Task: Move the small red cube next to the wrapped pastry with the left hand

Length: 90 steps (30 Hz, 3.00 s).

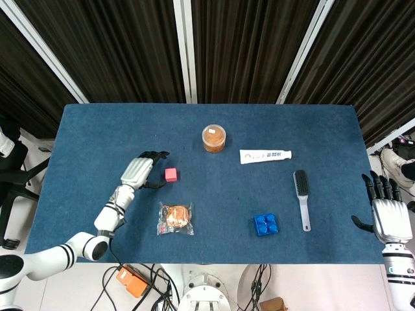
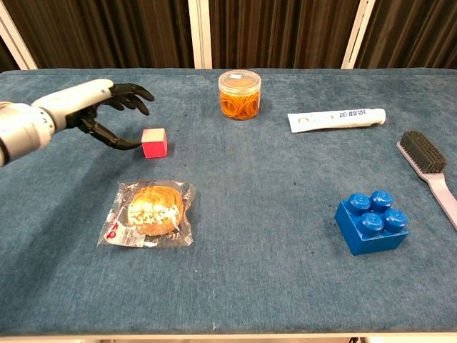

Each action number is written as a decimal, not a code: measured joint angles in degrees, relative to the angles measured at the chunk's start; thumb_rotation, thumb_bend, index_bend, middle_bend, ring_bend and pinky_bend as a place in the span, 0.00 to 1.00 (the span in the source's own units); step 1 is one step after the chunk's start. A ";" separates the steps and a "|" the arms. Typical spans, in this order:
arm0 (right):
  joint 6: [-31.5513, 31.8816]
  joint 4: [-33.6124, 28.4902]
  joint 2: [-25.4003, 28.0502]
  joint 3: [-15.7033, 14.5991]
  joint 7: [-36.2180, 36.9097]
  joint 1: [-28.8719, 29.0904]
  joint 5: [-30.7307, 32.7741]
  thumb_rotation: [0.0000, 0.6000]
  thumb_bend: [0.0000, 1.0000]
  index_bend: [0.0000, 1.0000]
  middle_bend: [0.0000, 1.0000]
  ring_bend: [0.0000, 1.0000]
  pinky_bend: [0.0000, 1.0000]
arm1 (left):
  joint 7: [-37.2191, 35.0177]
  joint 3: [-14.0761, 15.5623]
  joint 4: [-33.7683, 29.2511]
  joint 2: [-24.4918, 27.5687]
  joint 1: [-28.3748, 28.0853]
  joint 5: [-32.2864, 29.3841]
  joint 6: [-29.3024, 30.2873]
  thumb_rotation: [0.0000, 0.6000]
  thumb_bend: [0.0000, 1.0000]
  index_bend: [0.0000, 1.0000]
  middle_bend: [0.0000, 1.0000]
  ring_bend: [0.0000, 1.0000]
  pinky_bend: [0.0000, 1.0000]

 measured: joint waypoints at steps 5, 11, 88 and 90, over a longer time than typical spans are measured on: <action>0.77 -0.10 0.41 -0.03 0.99 -0.36 -0.46 1.00 0.30 0.00 0.00 0.00 0.00 | 2.16 -0.16 1.33 -1.97 -1.04 -1.23 -0.40 1.00 0.21 0.27 0.30 0.21 0.15; 1.24 -0.06 0.87 -0.05 2.04 -0.68 -0.80 1.00 0.30 0.00 0.00 0.00 0.00 | 3.00 -0.35 2.82 -3.75 -1.93 -2.35 -0.95 1.00 0.21 0.31 0.33 0.24 0.15; 0.42 -0.33 -0.07 -0.54 -0.73 -0.15 -0.52 1.00 0.30 0.00 0.00 0.00 0.00 | 25.30 17.45 -23.47 20.28 25.13 17.69 37.89 1.00 0.18 0.11 0.09 0.01 0.15; 0.42 -0.43 -0.30 -0.63 -1.27 -0.17 -0.49 1.00 0.30 0.00 0.00 0.00 0.00 | 25.49 16.58 -22.34 21.20 28.62 16.96 43.82 1.00 0.18 0.11 0.08 0.00 0.12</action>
